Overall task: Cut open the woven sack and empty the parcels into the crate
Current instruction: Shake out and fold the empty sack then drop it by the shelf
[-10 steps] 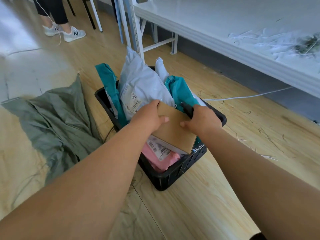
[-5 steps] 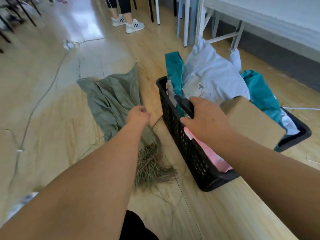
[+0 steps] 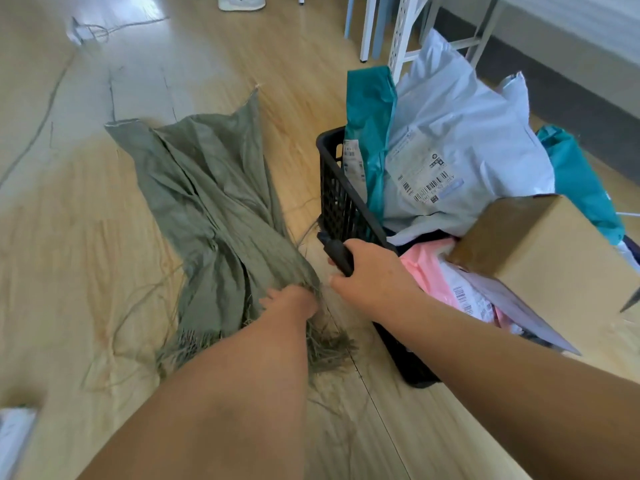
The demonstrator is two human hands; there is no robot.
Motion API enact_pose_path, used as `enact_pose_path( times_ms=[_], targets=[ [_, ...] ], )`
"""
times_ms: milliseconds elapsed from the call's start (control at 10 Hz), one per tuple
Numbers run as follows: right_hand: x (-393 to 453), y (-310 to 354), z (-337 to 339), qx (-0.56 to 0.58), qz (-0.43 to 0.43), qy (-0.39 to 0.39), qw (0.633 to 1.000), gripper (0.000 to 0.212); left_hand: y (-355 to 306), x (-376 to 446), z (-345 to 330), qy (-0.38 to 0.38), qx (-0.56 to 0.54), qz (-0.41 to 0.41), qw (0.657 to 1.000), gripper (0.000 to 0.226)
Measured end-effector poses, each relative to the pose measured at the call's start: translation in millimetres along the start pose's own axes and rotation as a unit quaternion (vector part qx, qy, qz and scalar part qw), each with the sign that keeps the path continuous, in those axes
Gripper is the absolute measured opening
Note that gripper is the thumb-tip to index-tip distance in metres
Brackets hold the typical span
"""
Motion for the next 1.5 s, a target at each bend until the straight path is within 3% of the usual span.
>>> enact_pose_path(
  times_ms=[100,200,300,400,500,600,800,1000,1100,1200,1300,1400,1500],
  targets=[
    [9,-14,-6,0.035,-0.011,0.01,0.999,0.024,5,7,-5,0.036,-0.005,0.041,0.998,0.065],
    [12,-27,-13,0.08,-0.02,0.021,0.996,0.021,7,-8,-7,0.116,-0.002,0.016,0.993,0.074],
    [7,-36,-15,0.112,-0.034,0.034,0.993,0.017,15,-21,-6,0.076,-0.065,0.041,0.994,0.091],
    [-5,-37,-13,0.15,-0.047,0.049,0.986,0.013,20,-56,15,-0.125,-0.144,0.011,0.982,0.061],
    [-26,-30,-3,0.185,-0.066,0.061,0.979,0.014,20,-121,41,-0.267,-0.208,0.007,0.941,0.048],
    [-55,-13,20,0.204,-0.094,0.071,0.972,0.016,34,-186,61,-0.285,-0.214,0.04,0.934,0.055],
    [-109,57,97,0.173,-0.075,0.132,0.973,0.023,44,-324,94,-0.352,-0.165,-0.042,0.921,0.057],
    [-133,145,169,0.239,-0.08,0.176,0.952,0.038,21,-444,147,-0.311,-0.145,-0.161,0.925,0.055],
    [-150,169,187,0.262,-0.159,0.209,0.929,0.039,11,-491,184,-0.32,-0.17,-0.264,0.894,0.05],
    [-167,189,204,0.321,-0.257,0.212,0.887,0.015,16,-535,216,-0.284,-0.29,-0.291,0.867,0.04],
    [-177,214,222,0.339,-0.228,0.197,0.891,0.013,49,-544,235,-0.245,-0.547,-0.084,0.796,0.032],
    [-191,247,250,0.306,-0.137,0.264,0.905,0.014,69,-525,249,-0.079,-0.685,0.033,0.724,0.018],
    [-213,276,279,0.257,-0.088,0.392,0.879,0.019,43,-526,259,0.287,-0.717,-0.046,0.633,0.059]
  ],
)
Point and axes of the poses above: each hand's wrist, its own x-axis towards the middle knuckle, its own z-axis out of the back of the hand, y = z × x, the point moved 4 cm from there along x, towards the middle knuckle, and after that the axes turned 9 degrees about y, right-handed, at the moved point
